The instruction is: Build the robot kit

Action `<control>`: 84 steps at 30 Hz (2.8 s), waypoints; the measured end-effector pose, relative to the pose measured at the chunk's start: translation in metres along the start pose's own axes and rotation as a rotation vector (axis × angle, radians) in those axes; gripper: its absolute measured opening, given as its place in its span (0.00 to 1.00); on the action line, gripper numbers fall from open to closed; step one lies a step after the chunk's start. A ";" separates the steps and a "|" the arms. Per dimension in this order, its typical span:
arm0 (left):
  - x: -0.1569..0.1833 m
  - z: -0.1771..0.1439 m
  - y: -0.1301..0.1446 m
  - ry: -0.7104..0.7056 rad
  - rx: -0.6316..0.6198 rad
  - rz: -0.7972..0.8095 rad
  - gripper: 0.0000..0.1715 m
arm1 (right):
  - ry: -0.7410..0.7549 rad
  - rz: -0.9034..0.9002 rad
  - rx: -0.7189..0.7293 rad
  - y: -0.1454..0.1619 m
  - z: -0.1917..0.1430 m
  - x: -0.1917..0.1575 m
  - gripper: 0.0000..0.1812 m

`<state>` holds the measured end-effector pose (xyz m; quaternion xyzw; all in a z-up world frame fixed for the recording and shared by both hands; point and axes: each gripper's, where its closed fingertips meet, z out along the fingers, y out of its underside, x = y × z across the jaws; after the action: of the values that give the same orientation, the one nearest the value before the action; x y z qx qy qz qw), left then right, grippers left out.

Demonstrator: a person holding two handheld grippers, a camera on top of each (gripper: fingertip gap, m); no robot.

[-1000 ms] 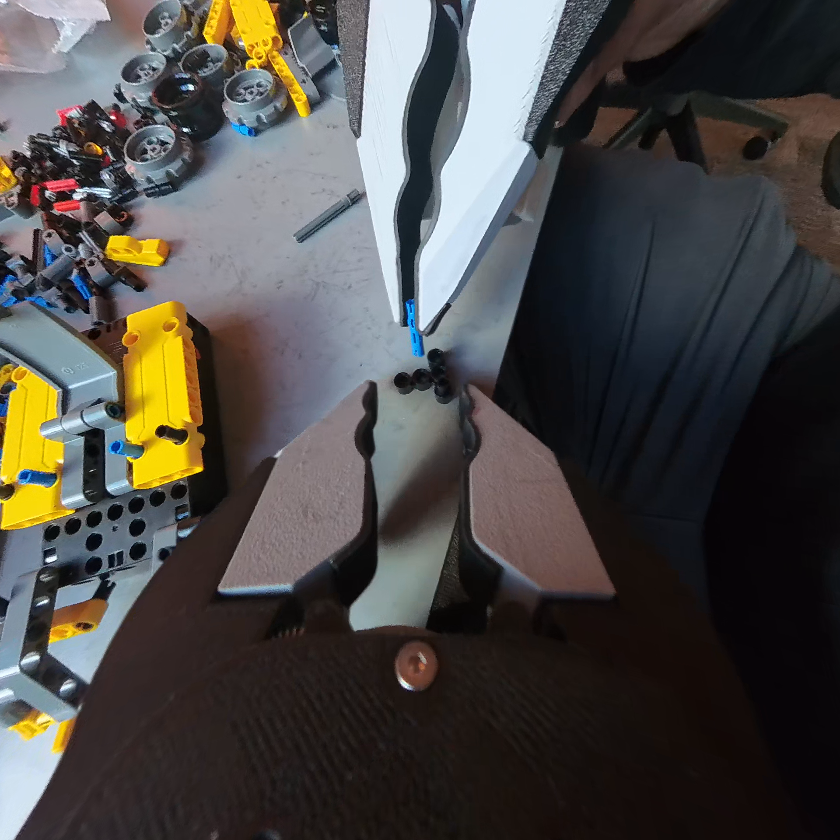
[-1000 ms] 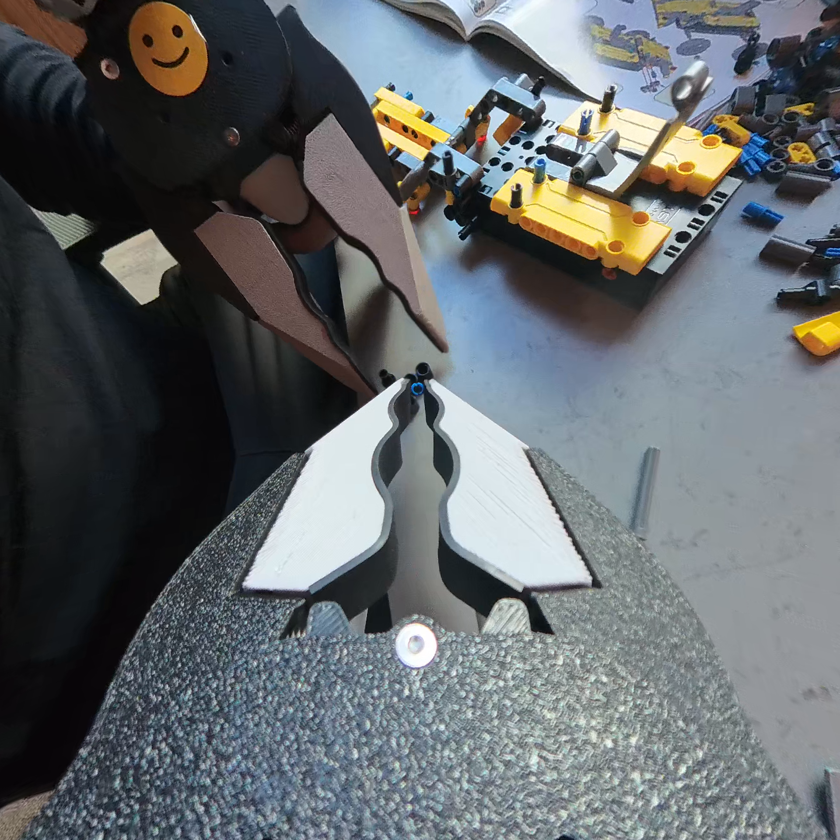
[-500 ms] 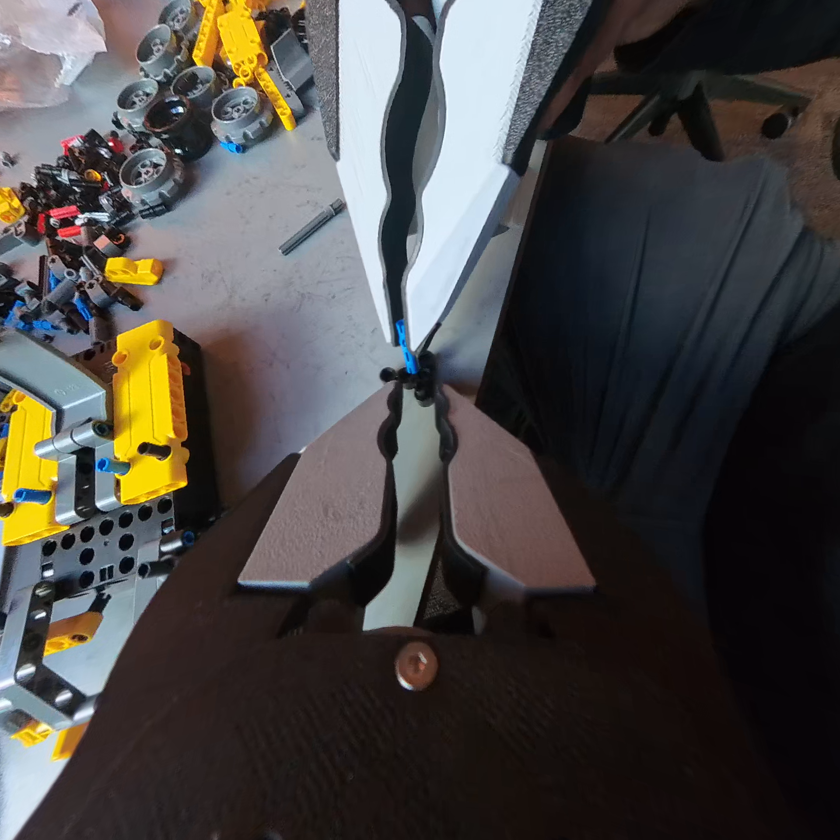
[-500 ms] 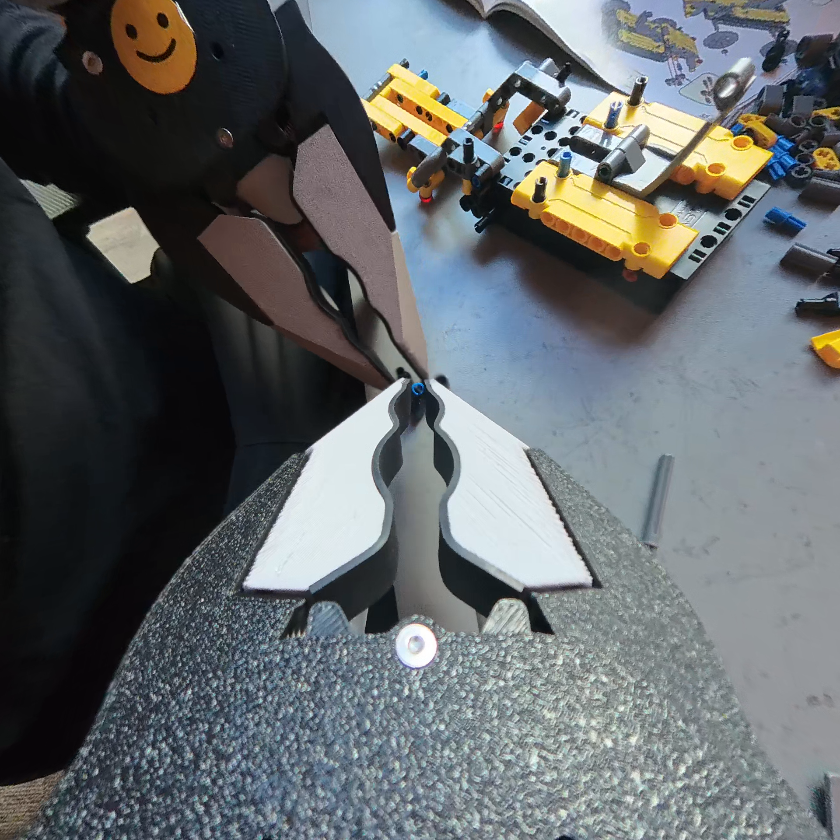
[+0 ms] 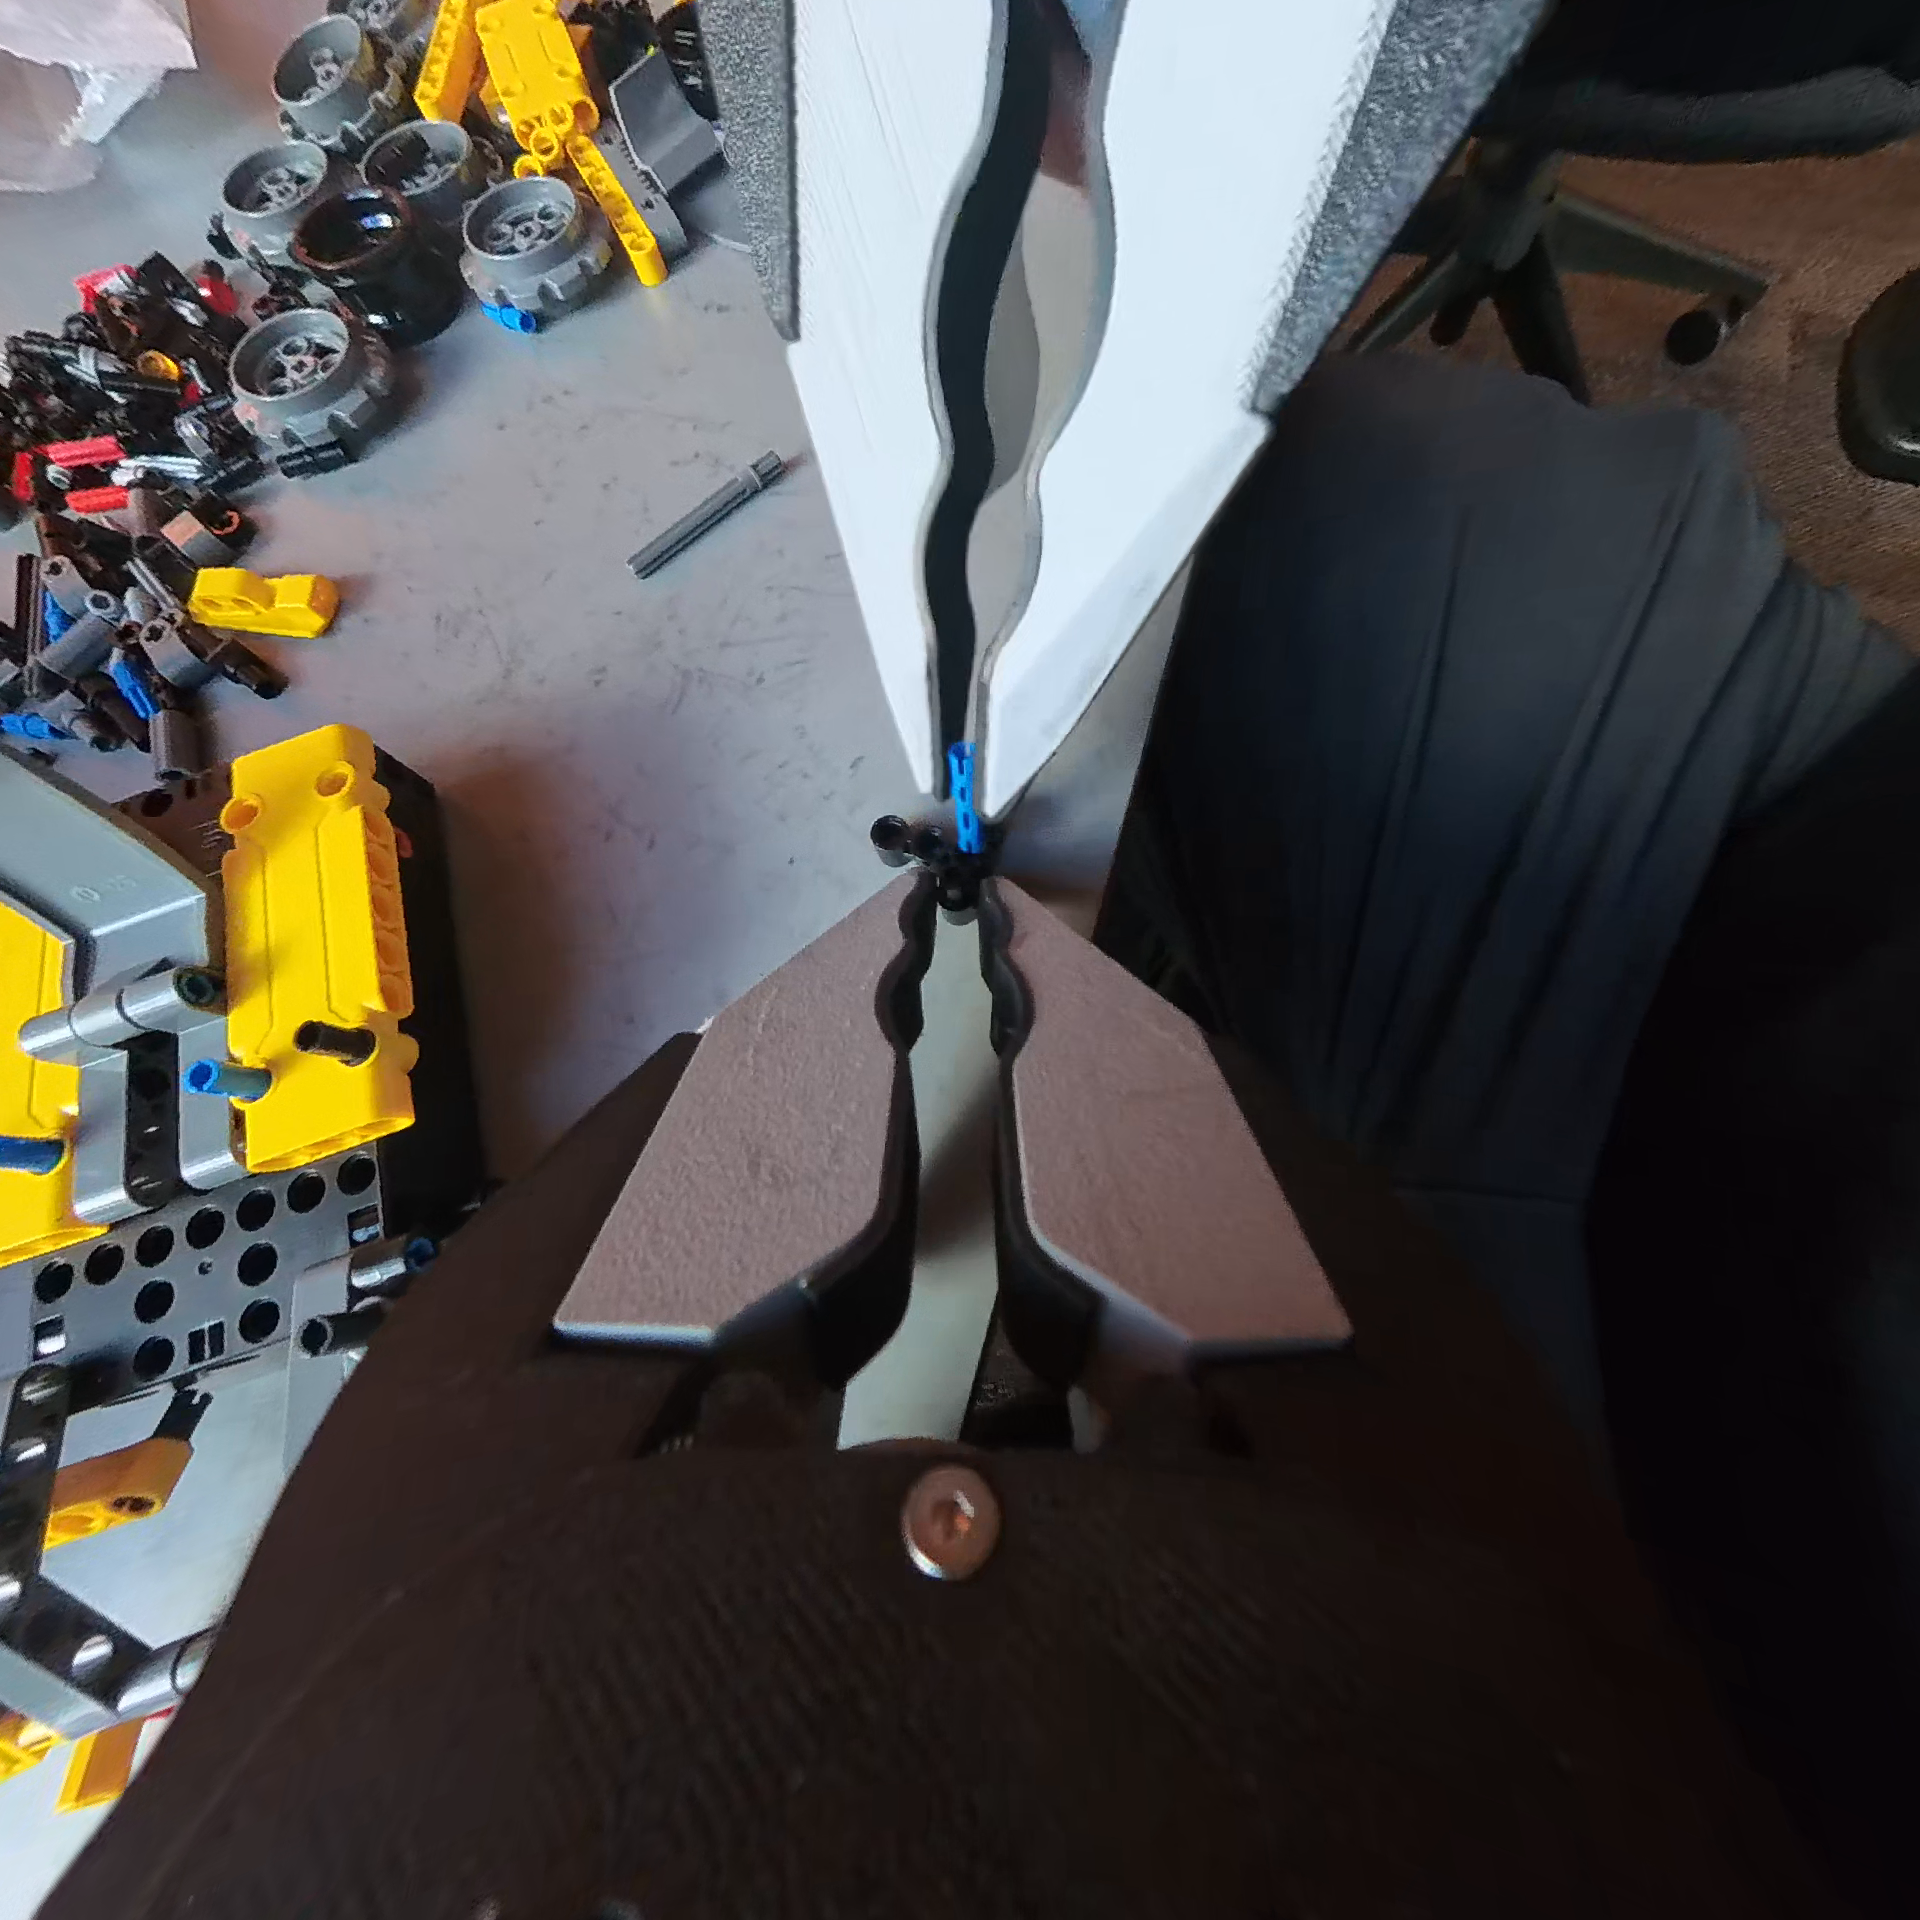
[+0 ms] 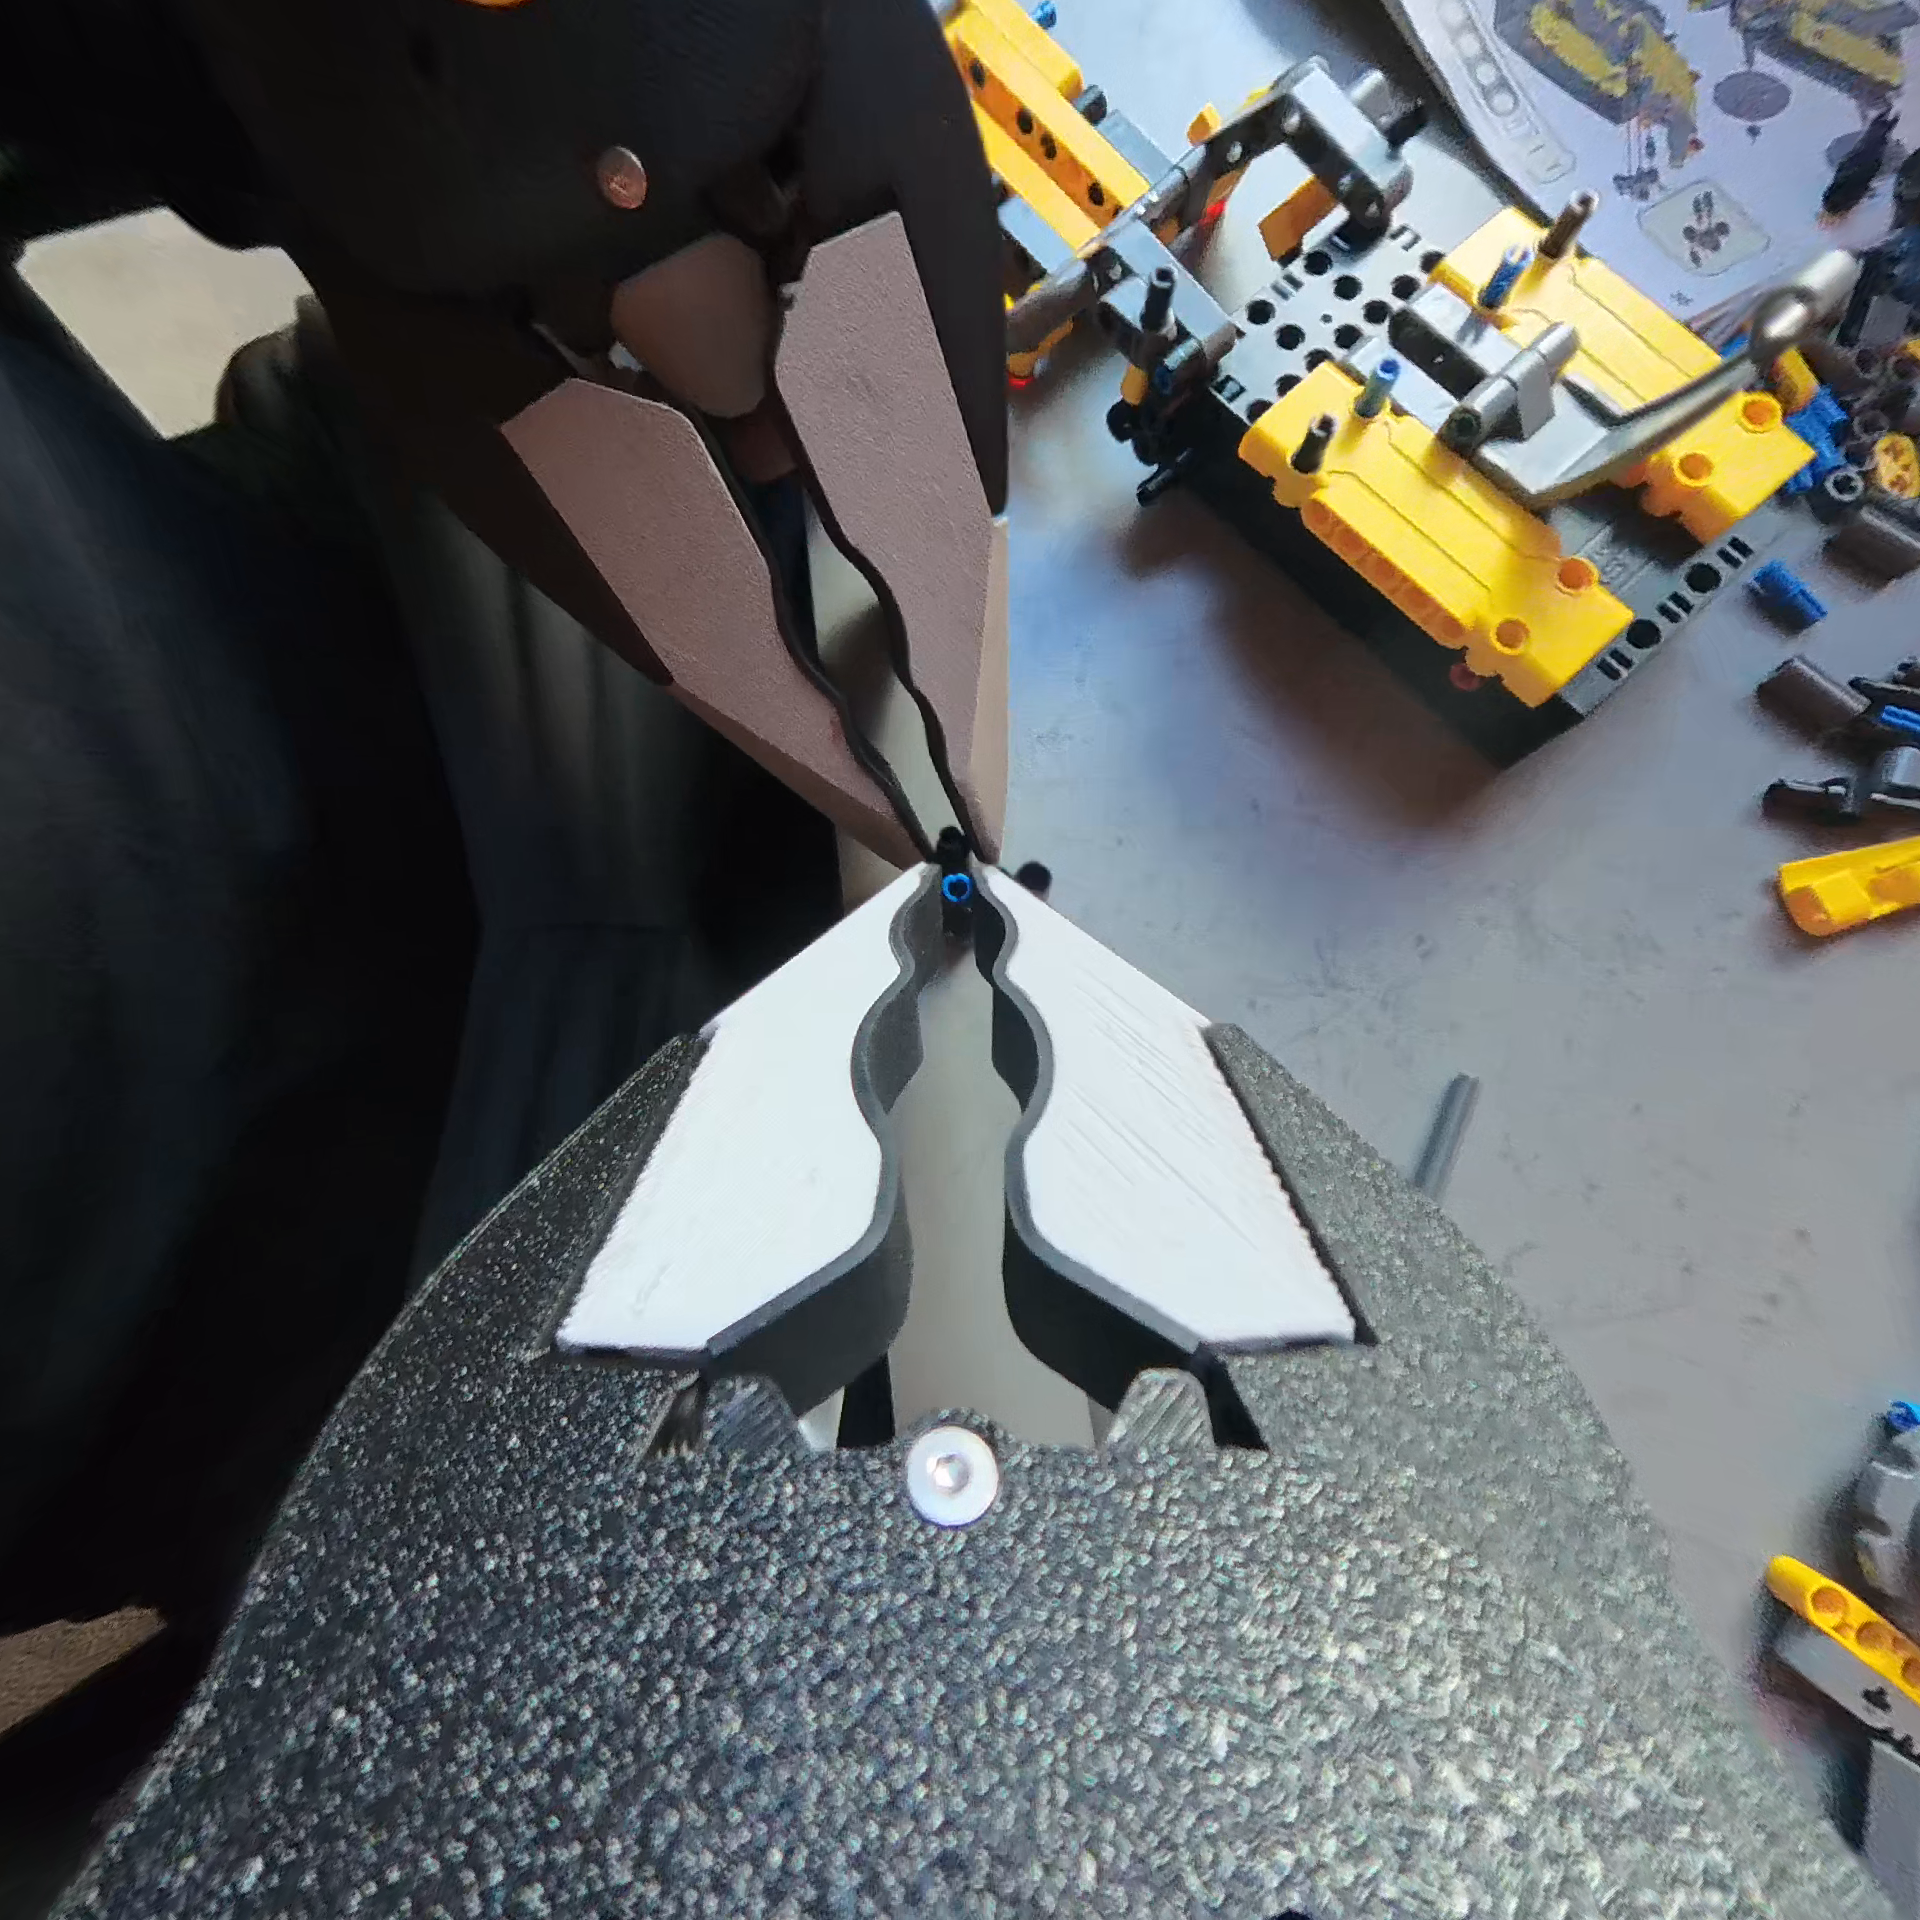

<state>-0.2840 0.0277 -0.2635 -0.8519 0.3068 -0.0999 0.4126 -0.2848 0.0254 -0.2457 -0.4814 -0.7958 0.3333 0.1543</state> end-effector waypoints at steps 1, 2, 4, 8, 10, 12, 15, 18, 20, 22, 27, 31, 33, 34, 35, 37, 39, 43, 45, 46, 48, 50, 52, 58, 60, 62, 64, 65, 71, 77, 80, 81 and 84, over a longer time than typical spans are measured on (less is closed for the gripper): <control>0.000 0.000 0.000 -0.001 0.001 0.001 0.03 | 0.003 -0.009 -0.003 -0.001 0.001 0.000 0.03; 0.000 0.000 0.000 -0.003 0.002 0.004 0.03 | 0.009 -0.017 -0.006 -0.001 0.002 0.000 0.03; 0.000 0.000 0.000 -0.009 0.003 0.010 0.03 | 0.010 -0.024 -0.014 -0.002 0.003 -0.001 0.03; 0.000 0.000 0.000 -0.011 0.005 0.012 0.03 | 0.028 -0.068 -0.048 0.001 0.003 0.000 0.03; 0.000 0.000 0.000 -0.012 0.005 0.014 0.03 | 0.038 -0.093 -0.054 0.000 0.004 0.000 0.03; 0.000 0.000 0.000 -0.011 0.005 0.013 0.03 | 0.057 -0.135 -0.077 -0.001 0.004 -0.001 0.03; 0.000 0.000 0.000 -0.008 0.005 0.008 0.03 | 0.070 -0.182 -0.093 -0.002 0.006 -0.002 0.03; 0.000 0.000 0.000 -0.009 0.005 0.008 0.03 | 0.048 -0.168 -0.078 -0.002 0.008 -0.004 0.03; 0.000 0.000 0.000 -0.010 0.006 0.010 0.03 | 0.019 -0.119 -0.057 -0.002 0.007 -0.003 0.03; 0.000 0.000 0.000 -0.013 0.006 0.013 0.03 | -0.008 -0.069 -0.030 -0.001 0.006 -0.003 0.03; 0.001 0.000 0.000 -0.007 0.008 0.014 0.03 | -0.076 0.052 0.041 0.000 0.004 -0.002 0.03; 0.001 0.000 0.000 -0.009 0.009 0.018 0.03 | -0.059 0.023 0.053 0.005 0.001 -0.002 0.03; 0.001 0.000 0.000 -0.009 0.009 0.017 0.03 | -0.010 -0.027 0.040 0.005 0.001 -0.002 0.02; 0.001 0.000 0.000 -0.009 0.009 0.016 0.03 | 0.023 -0.063 0.030 0.005 0.001 -0.002 0.02; 0.001 0.000 0.000 -0.008 0.008 0.013 0.03 | 0.056 -0.099 0.015 0.004 0.002 -0.002 0.02; 0.000 0.000 0.000 -0.010 0.007 0.008 0.03 | 0.105 -0.147 -0.022 0.003 0.002 -0.001 0.02; -0.001 0.000 0.000 -0.016 0.006 0.002 0.03 | 0.123 -0.155 -0.042 0.002 0.003 0.000 0.02; -0.002 0.000 0.000 -0.023 0.005 -0.004 0.03 | 0.165 -0.226 -0.086 0.001 0.004 0.000 0.02; -0.002 0.000 0.000 -0.024 0.006 -0.002 0.03 | 0.195 -0.276 -0.122 0.000 0.005 -0.001 0.02; -0.002 0.000 0.000 -0.026 0.006 -0.001 0.03 | 0.204 -0.290 -0.135 0.000 0.005 -0.001 0.03; -0.003 0.000 0.000 -0.029 0.007 0.002 0.03 | 0.187 -0.270 -0.139 0.000 0.006 -0.001 0.03; -0.002 0.000 0.000 -0.031 0.007 0.004 0.03 | 0.115 -0.170 -0.104 -0.002 0.007 -0.001 0.02; -0.003 0.000 0.000 -0.031 0.007 0.005 0.03 | 0.028 -0.070 -0.062 -0.004 0.008 0.000 0.03; 0.000 0.000 0.000 -0.023 0.011 0.017 0.03 | -0.174 0.145 0.041 -0.004 0.009 0.001 0.02; 0.000 0.000 0.000 -0.019 0.010 0.012 0.03 | -0.179 0.151 0.073 -0.003 0.008 0.001 0.02; 0.000 0.000 0.000 -0.020 0.011 0.013 0.03 | -0.168 0.135 0.099 -0.003 0.006 0.001 0.02; 0.000 0.000 0.000 -0.022 0.011 0.014 0.03 | -0.130 0.099 0.111 -0.002 0.006 0.001 0.03; 0.000 0.000 0.000 -0.020 0.011 0.012 0.03 | -0.098 0.061 0.108 -0.002 0.005 0.001 0.02; -0.001 0.000 0.000 -0.021 0.010 0.007 0.03 | 0.120 -0.202 0.013 -0.004 0.008 0.000 0.03; -0.001 0.000 0.000 -0.023 0.010 0.008 0.03 | 0.130 -0.183 0.083 -0.002 0.007 -0.003 0.03; -0.001 0.000 0.000 -0.024 0.010 0.008 0.03 | 0.036 -0.066 0.118 -0.002 0.005 -0.001 0.03; -0.001 0.000 0.000 -0.025 0.010 0.009 0.03 | -0.003 -0.014 0.124 -0.001 0.004 0.001 0.03; -0.001 0.000 0.000 -0.024 0.010 0.008 0.03 | -0.082 0.057 0.130 0.000 0.004 0.002 0.03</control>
<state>-0.2845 0.0282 -0.2637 -0.8496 0.3047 -0.0897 0.4211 -0.2882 0.0255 -0.2485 -0.4788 -0.7640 0.4082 0.1429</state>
